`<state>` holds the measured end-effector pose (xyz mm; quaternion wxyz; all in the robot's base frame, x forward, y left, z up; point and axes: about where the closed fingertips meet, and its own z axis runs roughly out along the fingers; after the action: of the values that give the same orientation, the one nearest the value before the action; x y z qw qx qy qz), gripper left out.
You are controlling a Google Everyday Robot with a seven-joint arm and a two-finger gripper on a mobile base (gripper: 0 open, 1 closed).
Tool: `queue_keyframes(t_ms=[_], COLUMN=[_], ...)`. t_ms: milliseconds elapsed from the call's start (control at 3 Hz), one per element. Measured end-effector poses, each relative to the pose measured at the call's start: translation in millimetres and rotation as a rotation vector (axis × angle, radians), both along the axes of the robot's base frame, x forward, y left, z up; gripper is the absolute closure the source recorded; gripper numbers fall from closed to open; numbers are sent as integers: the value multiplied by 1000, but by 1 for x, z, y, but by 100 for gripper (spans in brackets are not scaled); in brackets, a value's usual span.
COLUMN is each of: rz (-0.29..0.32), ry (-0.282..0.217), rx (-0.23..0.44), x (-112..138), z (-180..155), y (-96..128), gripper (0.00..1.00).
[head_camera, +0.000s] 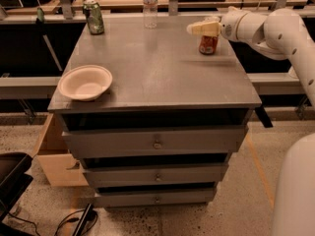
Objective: Move coke can near paper bowl
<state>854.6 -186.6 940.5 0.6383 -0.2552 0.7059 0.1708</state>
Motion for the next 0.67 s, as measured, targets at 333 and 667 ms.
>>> queue_keyframes(t_ms=[333, 667], rz=[1, 29], ry=[0, -5], rx=[0, 30], x=[0, 1], z=[0, -4], y=[0, 5], gripper=[0, 0])
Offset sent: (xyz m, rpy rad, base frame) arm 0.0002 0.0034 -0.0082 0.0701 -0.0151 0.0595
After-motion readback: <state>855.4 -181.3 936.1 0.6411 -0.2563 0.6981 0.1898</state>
